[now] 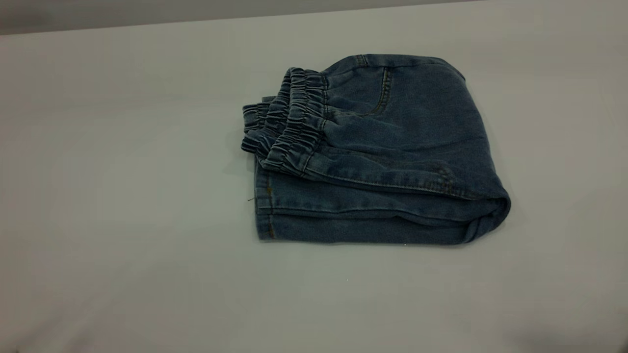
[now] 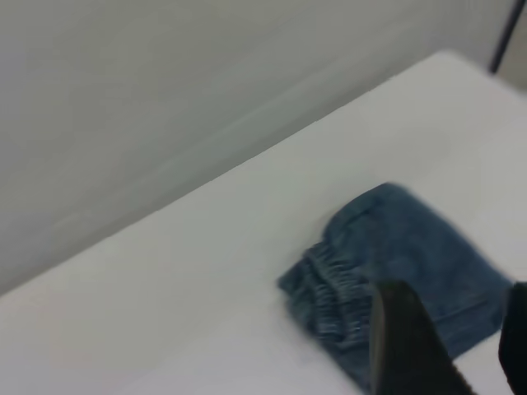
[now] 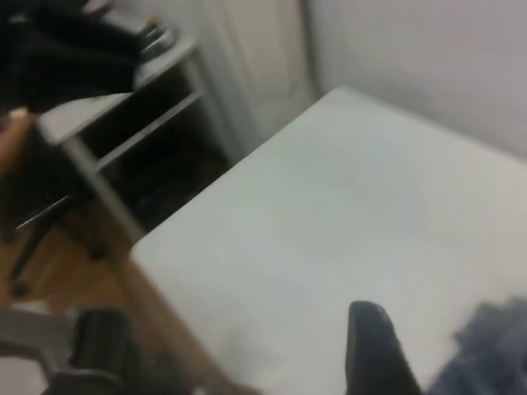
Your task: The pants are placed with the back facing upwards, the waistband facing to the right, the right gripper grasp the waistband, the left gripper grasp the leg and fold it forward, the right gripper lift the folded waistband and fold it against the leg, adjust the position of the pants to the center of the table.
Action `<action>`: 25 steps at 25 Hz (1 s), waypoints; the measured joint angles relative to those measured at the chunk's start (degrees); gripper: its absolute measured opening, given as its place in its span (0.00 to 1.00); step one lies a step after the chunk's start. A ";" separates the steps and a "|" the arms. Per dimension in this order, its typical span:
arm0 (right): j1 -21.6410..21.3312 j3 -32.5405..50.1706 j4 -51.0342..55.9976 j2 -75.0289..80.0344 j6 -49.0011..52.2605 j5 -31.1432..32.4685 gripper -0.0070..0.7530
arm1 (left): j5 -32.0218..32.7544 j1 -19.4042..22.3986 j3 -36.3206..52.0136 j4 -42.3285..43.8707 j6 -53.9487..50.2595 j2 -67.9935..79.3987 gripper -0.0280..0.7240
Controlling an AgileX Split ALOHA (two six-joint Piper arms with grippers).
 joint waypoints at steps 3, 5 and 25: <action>0.00 2.94 -4.76 -7.05 2.21 0.00 0.44 | -0.29 0.00 2.33 -2.97 -0.68 -3.47 0.42; 0.00 5.59 -7.23 -11.68 3.09 -0.05 0.43 | -0.29 0.00 5.24 -5.66 -0.21 -5.87 0.42; -0.05 42.85 -23.49 -51.97 13.00 -1.35 0.43 | -7.97 0.00 43.76 -14.25 -0.69 -31.66 0.42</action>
